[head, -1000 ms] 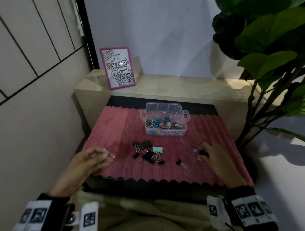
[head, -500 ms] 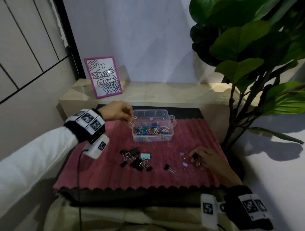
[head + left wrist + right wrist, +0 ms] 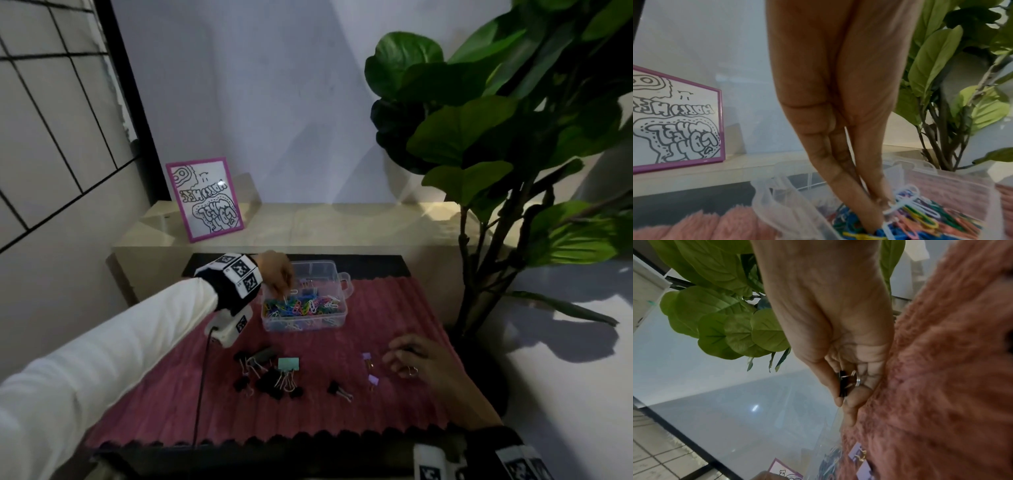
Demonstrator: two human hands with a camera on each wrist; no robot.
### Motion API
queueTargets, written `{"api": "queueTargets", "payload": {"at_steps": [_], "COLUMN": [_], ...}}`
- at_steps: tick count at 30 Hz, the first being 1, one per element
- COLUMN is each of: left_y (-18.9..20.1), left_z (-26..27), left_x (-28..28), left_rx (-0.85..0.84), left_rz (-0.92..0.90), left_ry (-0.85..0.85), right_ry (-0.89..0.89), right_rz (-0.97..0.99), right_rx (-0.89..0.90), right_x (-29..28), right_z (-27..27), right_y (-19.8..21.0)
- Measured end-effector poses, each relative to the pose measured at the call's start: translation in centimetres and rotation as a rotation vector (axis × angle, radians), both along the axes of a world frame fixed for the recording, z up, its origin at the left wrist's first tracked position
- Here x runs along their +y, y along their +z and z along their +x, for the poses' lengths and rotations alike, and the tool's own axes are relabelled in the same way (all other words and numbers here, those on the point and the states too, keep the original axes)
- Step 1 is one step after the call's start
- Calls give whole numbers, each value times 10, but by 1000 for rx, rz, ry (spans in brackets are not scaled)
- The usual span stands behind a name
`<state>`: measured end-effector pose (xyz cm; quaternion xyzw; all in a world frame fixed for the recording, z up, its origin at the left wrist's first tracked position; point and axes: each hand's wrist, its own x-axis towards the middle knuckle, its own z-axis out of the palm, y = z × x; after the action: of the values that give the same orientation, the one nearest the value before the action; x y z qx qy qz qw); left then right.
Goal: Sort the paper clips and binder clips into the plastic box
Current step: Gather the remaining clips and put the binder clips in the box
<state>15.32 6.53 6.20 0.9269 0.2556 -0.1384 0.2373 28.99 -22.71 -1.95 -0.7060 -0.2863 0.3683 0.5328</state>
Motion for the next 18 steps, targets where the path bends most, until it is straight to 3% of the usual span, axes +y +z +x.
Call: {"api": "queueTargets", "payload": {"at_steps": [4, 10, 14, 16, 18], "left_y": [-3, 14, 18, 16, 10], "left_z": [-8, -36, -65, -81, -96], "left_x": [-9, -7, 0, -3, -10], "left_rx": [47, -144, -283, -347, -347], "left_rz": [-32, 36, 32, 10, -4], "left_ry": [-87, -63, 34, 101, 125], "right_ry": [12, 200, 421, 456, 417], "right_rz": [9, -127, -217, -221, -190], "right_rx": [-20, -428, -675, -703, -603], "right_x": [8, 31, 38, 38, 37], "right_z": [-1, -8, -16, -15, -11], "right_y": [9, 15, 10, 9, 12]}}
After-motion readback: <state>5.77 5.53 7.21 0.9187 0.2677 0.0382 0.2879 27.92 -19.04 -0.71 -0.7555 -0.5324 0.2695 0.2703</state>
